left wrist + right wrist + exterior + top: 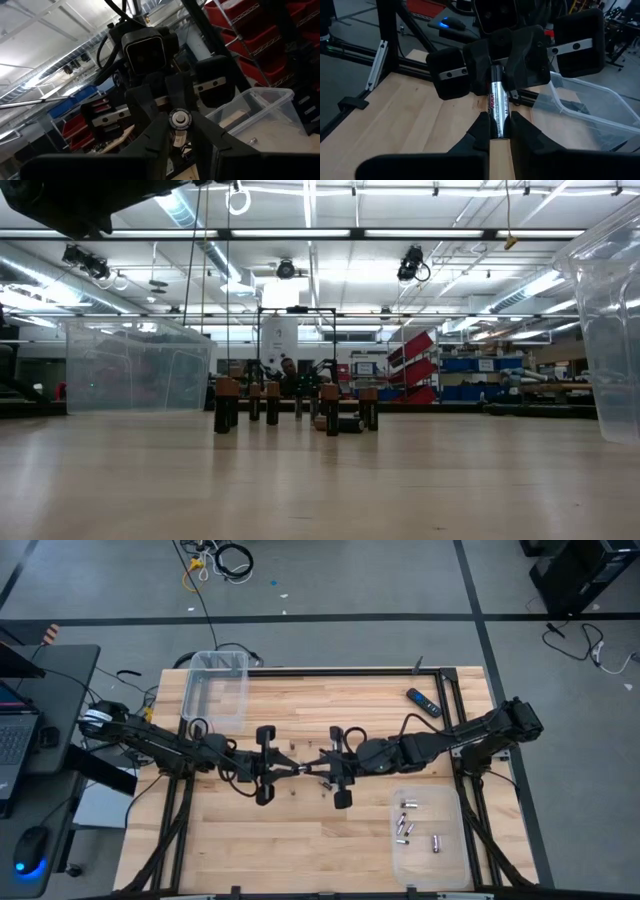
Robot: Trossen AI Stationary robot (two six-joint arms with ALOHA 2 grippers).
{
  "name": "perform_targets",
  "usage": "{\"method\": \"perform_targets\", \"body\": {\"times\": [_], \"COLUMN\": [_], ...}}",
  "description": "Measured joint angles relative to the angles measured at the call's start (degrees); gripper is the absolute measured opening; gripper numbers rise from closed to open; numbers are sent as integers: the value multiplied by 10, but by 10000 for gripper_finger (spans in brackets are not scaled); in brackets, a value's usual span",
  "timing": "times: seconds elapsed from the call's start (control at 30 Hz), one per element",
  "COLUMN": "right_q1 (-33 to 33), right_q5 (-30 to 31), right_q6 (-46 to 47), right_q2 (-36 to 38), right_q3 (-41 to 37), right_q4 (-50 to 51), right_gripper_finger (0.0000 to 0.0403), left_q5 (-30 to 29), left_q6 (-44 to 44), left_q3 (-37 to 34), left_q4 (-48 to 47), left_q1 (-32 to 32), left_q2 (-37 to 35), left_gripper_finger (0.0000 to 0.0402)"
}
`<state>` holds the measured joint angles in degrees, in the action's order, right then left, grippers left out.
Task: Sort batteries
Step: Put the black and silver battery into the bottom transparent bin
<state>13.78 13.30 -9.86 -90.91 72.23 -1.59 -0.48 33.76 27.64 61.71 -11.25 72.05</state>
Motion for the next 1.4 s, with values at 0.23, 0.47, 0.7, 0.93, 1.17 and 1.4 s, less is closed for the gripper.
{"method": "perform_targets", "body": {"times": [0.23,0.47,0.7,0.93,1.17,1.4], "right_q1": [0,14,48,90,156,220], "right_q5": [0,37,79,-22,-142,-231], "right_q6": [-2,7,157,400,618,832], "right_q2": [0,17,86,143,168,150], "right_q3": [0,0,0,0,0,0], "right_q4": [-1,45,256,486,575,703], "right_gripper_finger": [38,38,38,38,38,38], "left_q5": [-29,-89,-133,-206,-269,-311], "left_q6": [-25,-47,-76,-74,-70,-70], "left_q3": [0,0,0,0,0,0], "left_q4": [-23,-82,-134,-136,-147,-198], "left_q1": [0,-1,-1,-1,-2,-1], "left_q2": [0,0,0,0,0,0], "left_gripper_finger": [121,158,163,163,163,163]}}
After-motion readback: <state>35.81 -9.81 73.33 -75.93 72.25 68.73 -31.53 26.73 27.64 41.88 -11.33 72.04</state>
